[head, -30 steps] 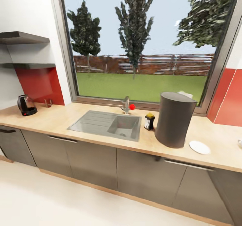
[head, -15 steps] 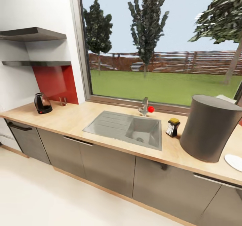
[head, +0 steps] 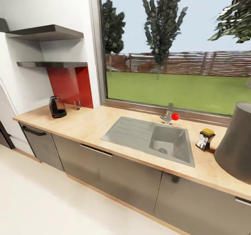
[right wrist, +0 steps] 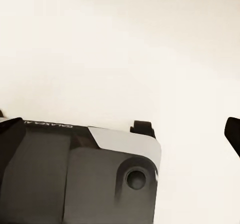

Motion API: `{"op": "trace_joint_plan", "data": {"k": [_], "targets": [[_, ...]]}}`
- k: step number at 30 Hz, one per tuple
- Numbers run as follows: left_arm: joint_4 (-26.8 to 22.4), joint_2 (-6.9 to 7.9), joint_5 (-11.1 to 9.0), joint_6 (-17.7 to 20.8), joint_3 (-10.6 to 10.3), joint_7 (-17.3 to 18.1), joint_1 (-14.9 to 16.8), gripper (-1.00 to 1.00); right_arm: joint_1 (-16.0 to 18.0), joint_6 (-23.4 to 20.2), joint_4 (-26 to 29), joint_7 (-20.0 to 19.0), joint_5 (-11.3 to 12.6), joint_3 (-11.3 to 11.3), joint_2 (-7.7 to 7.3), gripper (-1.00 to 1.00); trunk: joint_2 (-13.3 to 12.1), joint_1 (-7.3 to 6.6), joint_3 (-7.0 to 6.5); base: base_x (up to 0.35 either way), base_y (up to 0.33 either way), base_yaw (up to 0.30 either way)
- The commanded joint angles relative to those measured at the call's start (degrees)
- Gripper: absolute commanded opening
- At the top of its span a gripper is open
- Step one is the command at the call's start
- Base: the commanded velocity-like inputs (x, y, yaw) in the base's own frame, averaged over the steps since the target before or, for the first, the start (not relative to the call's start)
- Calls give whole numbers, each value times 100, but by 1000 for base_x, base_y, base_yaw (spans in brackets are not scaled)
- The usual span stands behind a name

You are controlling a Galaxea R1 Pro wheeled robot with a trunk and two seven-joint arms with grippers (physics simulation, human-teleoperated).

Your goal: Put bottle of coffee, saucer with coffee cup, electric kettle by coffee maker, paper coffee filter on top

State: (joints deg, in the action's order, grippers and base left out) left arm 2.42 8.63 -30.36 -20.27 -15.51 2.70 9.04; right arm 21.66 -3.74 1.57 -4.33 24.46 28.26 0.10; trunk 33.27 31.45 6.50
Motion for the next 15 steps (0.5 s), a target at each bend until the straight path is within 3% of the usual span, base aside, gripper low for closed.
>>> {"op": "trace_joint_plan", "data": {"k": [1,15], "targets": [[22,-2,-58,-28,-45,28,10,100,5,-22,2,-9,55,48,-1,100,8,4,10,234,280,3],[22,-2,-59,-30,-31,28,12,100,5,-17,-7,-10,35,46,-47,100,8,4,10,233,279,0]]}}
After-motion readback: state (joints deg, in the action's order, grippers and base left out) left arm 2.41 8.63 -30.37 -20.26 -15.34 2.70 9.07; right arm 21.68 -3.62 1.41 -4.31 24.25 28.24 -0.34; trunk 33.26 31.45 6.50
